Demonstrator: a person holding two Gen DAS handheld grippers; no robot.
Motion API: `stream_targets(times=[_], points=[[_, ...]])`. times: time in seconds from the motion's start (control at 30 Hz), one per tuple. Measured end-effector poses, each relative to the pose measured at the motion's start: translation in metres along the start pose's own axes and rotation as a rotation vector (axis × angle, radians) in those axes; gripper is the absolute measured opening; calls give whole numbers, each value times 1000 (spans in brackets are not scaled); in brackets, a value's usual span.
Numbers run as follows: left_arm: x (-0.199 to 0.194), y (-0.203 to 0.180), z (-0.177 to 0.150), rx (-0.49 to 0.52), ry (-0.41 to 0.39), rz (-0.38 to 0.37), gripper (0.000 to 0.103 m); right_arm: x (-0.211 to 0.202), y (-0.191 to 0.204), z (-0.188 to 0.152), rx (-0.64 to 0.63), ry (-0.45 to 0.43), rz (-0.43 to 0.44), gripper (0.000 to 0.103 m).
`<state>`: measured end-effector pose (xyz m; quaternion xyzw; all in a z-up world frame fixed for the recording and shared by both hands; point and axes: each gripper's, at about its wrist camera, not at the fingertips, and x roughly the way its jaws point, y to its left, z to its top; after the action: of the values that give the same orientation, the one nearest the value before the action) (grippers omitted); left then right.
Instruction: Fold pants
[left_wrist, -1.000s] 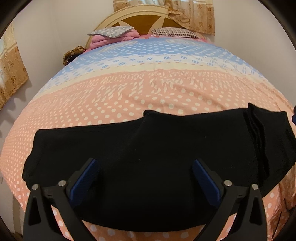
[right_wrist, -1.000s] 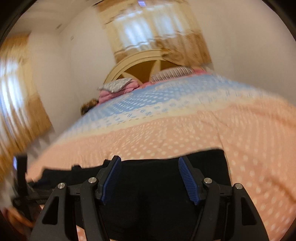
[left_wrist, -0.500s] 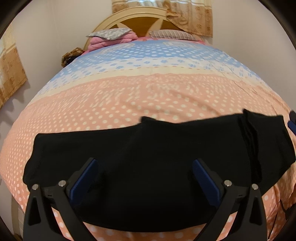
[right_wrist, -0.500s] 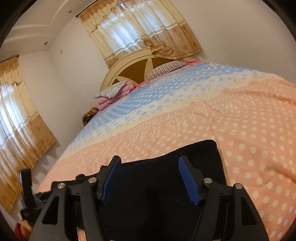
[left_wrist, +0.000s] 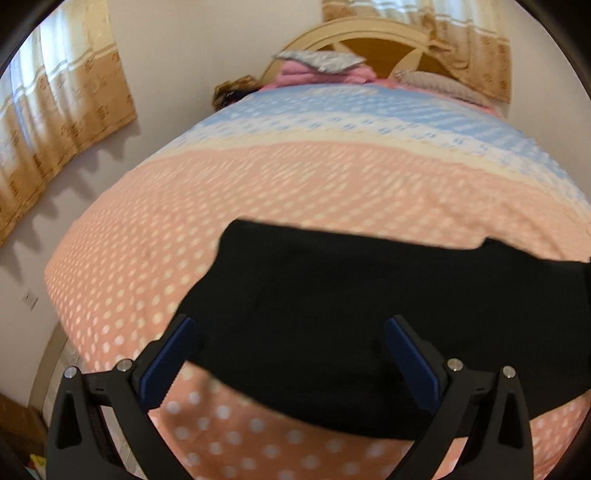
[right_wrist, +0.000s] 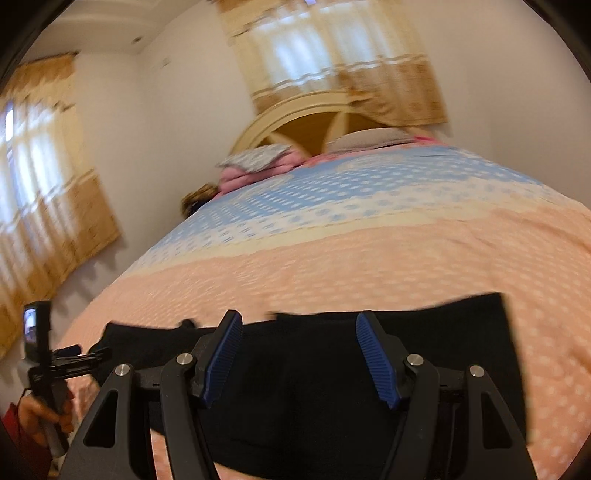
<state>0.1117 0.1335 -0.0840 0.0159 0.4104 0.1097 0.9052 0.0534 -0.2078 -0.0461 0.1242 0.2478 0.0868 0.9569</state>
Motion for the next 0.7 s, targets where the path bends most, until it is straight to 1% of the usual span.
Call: stream_targets(times=[0.1, 0.23, 0.3, 0.43, 0.53, 0.6, 0.7], points=[[6, 9, -3, -23, 17, 5, 103, 22, 39, -2, -39, 48, 85, 66], [13, 16, -4, -29, 20, 19, 103, 48, 85, -15, -65, 116, 167, 66], [14, 21, -6, -42, 25, 13, 103, 56, 100, -26, -69, 147, 192, 66], [21, 25, -6, -60, 38, 1, 103, 76, 122, -53, -78, 233, 201, 66], [26, 26, -7, -60, 40, -1, 103, 91, 124, -71, -63, 302, 176, 66], [28, 26, -7, -65, 40, -3, 103, 89, 127, -76, -76, 272, 162, 66], [31, 27, -6, -76, 37, -8, 103, 90, 135, -77, -128, 280, 135, 68]])
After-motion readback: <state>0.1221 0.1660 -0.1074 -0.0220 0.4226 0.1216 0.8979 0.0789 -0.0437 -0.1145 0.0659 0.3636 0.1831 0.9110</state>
